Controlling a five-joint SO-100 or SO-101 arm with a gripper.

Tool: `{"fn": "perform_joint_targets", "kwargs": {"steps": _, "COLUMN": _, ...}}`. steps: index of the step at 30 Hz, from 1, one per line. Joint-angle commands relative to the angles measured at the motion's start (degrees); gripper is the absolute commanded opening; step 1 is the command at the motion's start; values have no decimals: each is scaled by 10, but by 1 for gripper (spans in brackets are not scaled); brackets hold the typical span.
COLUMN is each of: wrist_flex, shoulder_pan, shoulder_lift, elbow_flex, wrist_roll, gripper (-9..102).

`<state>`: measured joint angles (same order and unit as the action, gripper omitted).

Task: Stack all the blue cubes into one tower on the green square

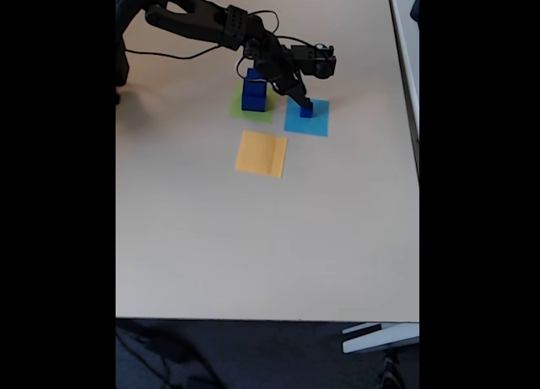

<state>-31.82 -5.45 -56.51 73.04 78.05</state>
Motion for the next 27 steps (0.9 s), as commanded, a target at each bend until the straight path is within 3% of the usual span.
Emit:
{"fn": "perform_joint_targets", "kwargs": {"steps": 1, "wrist_flex": 7, "shoulder_pan": -7, "shoulder_lift": -25, "elbow_flex": -2, "wrist_roll": 0, "gripper": 15}}
{"fn": "perform_joint_targets", "kwargs": {"steps": 27, "wrist_flex": 6, "shoulder_pan": -12, "shoulder_lift": -30, "elbow_flex": -1, "wrist_roll": -4, "gripper": 11}}
